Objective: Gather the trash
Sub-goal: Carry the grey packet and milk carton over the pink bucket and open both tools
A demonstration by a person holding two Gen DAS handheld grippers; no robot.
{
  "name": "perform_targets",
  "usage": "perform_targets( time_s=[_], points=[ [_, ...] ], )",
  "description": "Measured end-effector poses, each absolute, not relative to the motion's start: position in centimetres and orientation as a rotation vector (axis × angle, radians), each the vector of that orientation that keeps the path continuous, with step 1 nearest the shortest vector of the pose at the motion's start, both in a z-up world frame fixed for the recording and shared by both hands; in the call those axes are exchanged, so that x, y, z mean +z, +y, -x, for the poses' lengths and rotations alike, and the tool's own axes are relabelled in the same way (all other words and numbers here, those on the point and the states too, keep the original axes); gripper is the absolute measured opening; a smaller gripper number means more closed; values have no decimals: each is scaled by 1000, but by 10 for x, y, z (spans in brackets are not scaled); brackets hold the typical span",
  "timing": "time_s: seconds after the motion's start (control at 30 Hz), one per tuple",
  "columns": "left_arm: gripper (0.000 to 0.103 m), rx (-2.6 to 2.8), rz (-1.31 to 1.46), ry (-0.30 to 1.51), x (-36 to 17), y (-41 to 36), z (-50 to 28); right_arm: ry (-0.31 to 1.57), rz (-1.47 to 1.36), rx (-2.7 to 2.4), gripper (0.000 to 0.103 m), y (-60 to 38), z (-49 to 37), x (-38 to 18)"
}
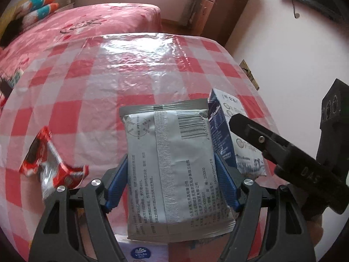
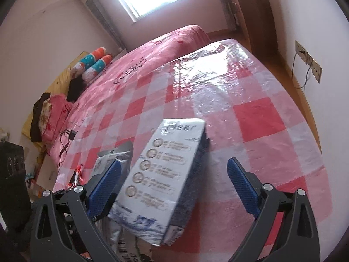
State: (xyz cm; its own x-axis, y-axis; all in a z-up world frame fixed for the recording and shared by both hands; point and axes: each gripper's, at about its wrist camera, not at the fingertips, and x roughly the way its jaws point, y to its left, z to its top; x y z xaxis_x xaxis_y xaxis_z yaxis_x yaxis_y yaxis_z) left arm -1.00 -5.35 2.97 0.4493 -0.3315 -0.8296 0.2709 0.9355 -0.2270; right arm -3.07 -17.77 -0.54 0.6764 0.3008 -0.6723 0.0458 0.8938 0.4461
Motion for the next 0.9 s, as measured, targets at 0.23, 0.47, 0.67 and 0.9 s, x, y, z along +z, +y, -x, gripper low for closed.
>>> perform_targets(
  time_s=[0.23, 0.47, 0.67, 0.9],
  points=[
    [75, -263, 138, 1015, 34, -15, 20, 844, -320, 96, 96, -153, 29, -10],
    [75, -276, 206, 971, 44, 6, 31, 874, -250, 37, 77, -149, 26, -21],
    [75, -305, 289, 941, 47, 27, 41, 843, -250, 53, 71, -154, 32, -21],
    [75, -332, 357, 918, 49, 58, 55, 789, -247, 124, 70, -142, 41, -10]
  ],
)
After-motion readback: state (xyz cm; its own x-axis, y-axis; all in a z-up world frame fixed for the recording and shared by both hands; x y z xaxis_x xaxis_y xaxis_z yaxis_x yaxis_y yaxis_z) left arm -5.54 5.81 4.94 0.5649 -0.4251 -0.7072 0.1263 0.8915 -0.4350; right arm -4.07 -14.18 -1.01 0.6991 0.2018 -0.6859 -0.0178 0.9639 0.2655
